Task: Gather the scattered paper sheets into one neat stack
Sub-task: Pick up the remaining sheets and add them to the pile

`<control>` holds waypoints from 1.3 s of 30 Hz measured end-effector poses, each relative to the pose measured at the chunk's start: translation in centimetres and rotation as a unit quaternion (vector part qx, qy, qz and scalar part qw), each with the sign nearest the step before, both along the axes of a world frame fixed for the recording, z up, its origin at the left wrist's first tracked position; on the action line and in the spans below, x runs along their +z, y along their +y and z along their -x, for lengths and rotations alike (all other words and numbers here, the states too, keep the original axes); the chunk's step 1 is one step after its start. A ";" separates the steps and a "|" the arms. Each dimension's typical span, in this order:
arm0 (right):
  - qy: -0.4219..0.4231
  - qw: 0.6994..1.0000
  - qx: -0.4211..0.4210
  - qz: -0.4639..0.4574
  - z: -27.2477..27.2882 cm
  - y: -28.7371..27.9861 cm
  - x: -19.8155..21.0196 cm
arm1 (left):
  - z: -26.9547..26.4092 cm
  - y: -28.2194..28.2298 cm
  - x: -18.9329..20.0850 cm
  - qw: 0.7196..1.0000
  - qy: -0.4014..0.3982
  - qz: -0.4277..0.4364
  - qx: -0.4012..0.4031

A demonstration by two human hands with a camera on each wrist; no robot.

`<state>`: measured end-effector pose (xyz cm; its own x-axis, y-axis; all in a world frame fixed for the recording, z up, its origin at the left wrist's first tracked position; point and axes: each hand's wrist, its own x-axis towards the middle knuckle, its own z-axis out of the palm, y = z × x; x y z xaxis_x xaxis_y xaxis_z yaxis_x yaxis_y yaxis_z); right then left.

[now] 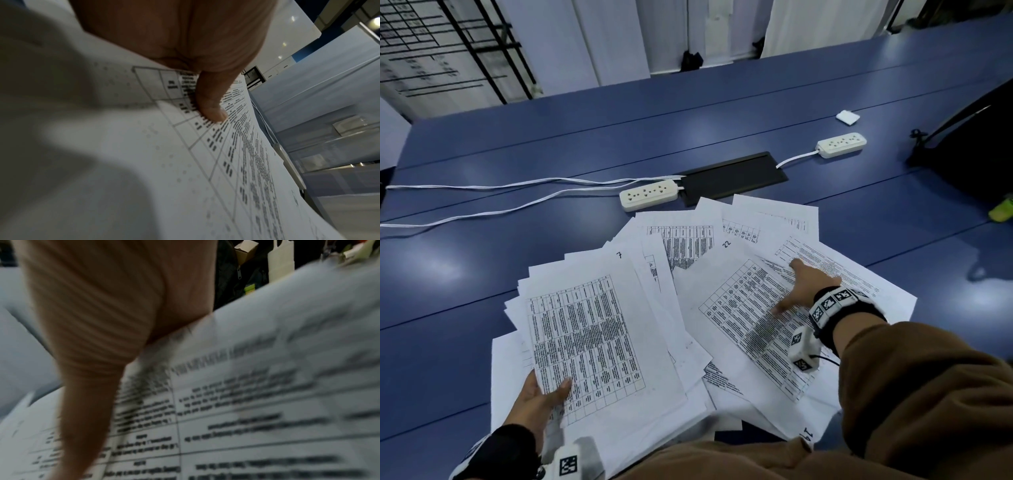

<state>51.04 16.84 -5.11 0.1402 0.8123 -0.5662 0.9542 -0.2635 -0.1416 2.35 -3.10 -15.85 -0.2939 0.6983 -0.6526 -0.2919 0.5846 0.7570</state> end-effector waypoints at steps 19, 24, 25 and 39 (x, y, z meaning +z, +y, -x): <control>0.153 0.973 -0.140 -0.098 0.7 -0.5 4.0 | -0.6 0.1 1.7 1.000 0.006 -0.010 0.001; 0.176 0.927 -0.181 -0.279 0.5 -0.1 9.8 | -1.5 0.2 2.7 1.000 0.026 -0.016 0.006; 0.195 0.913 -0.186 -0.307 0.8 -0.1 10.9 | -1.5 0.1 2.8 1.000 0.023 -0.017 0.011; 0.401 0.889 -0.183 -0.128 13.0 -2.2 9.1 | -4.9 0.8 6.7 0.998 0.038 -0.042 0.007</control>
